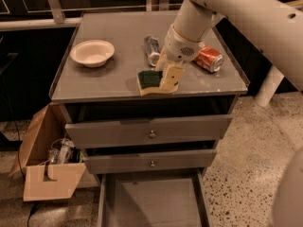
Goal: Place sponge into bottom drawer
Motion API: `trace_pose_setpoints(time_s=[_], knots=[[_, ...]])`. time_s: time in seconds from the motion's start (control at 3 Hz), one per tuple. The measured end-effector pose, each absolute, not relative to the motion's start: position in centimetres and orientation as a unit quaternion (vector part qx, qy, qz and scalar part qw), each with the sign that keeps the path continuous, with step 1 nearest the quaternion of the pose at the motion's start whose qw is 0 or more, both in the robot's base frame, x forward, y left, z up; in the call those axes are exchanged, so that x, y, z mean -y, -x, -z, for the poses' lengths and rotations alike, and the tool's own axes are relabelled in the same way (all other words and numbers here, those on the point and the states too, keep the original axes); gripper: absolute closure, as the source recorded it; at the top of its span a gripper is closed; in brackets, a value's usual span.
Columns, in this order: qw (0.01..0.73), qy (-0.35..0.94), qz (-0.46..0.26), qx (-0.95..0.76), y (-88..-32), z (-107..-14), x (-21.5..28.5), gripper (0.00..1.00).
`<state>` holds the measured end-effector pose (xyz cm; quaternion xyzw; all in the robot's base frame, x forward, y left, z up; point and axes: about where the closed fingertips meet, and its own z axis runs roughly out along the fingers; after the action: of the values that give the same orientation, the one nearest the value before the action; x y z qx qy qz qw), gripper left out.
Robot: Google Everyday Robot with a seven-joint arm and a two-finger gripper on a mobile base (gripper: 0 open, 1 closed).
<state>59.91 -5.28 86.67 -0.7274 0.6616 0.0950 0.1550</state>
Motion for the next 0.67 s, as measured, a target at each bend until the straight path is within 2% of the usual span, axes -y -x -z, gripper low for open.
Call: trace_pose_setpoints(time_s=[0.67], knots=[[0.178,0.686,-0.087,-0.7,-50.7,-87.3,9.8,1.0]])
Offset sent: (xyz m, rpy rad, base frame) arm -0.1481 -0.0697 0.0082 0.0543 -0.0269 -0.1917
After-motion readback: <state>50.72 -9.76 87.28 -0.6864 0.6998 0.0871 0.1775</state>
